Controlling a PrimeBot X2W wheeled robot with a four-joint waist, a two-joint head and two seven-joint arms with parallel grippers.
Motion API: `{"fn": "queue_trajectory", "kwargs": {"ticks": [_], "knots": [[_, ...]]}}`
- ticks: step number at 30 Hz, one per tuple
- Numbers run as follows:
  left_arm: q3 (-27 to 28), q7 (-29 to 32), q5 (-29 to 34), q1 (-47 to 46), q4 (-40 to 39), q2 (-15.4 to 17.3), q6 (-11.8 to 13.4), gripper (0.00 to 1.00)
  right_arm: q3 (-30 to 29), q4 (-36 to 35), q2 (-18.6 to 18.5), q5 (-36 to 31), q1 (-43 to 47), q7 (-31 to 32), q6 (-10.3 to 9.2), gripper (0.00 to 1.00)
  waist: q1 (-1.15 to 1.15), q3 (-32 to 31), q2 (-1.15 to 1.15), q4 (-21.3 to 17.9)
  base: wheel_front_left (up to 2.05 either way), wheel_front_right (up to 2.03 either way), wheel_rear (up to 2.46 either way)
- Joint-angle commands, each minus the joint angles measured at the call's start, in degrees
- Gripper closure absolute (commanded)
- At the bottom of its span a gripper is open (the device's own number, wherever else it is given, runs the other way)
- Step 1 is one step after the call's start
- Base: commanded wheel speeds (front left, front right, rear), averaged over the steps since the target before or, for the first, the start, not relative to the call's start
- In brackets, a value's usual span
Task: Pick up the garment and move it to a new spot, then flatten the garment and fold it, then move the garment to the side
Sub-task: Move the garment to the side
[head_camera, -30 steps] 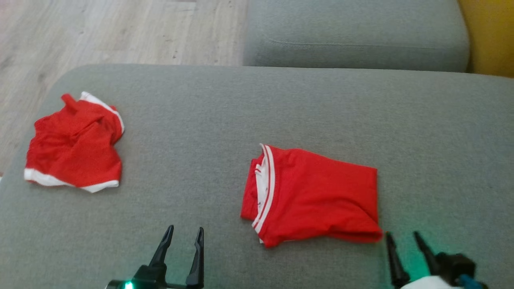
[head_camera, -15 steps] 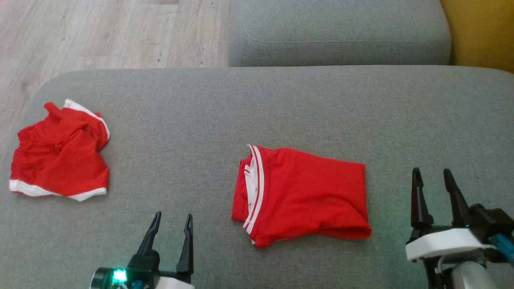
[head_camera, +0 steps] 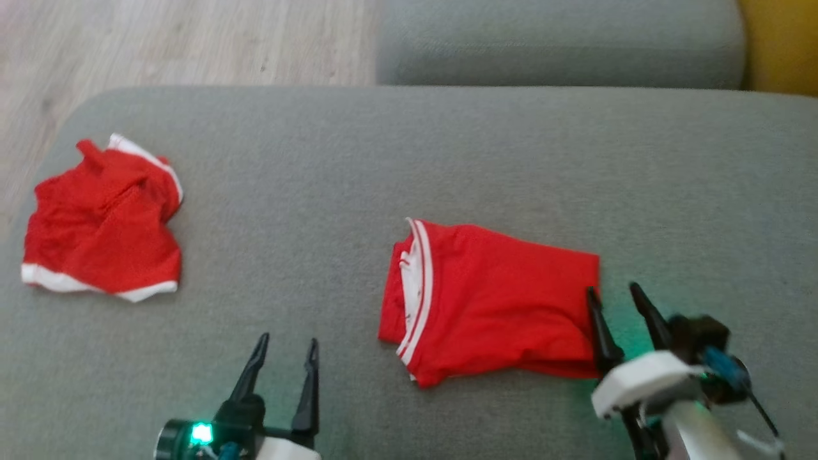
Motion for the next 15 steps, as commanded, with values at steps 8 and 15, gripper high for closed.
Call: {"fn": "queue_trajectory", "kwargs": {"ticks": [8, 15], "knots": [[-1.2, -0.5, -1.6, -3.5, -0.9, -0.1, 0.3, 0.0, 2.2, 16.9, -0.3, -2.0, -8.1, 1.4, 0.19, 0.02, 0.0, 3.6, 0.0, 3.7, 0.0, 0.0, 0.0], [-0.8, -0.5, -1.6, -3.6, -1.2, -0.1, 0.4, 0.0, 3.0, 20.5, -0.3, -0.7, -8.6, 0.3, 0.19, 1.0, 0.0, 3.5, 0.0, 1.3, 0.0, 0.0, 0.0]]}}
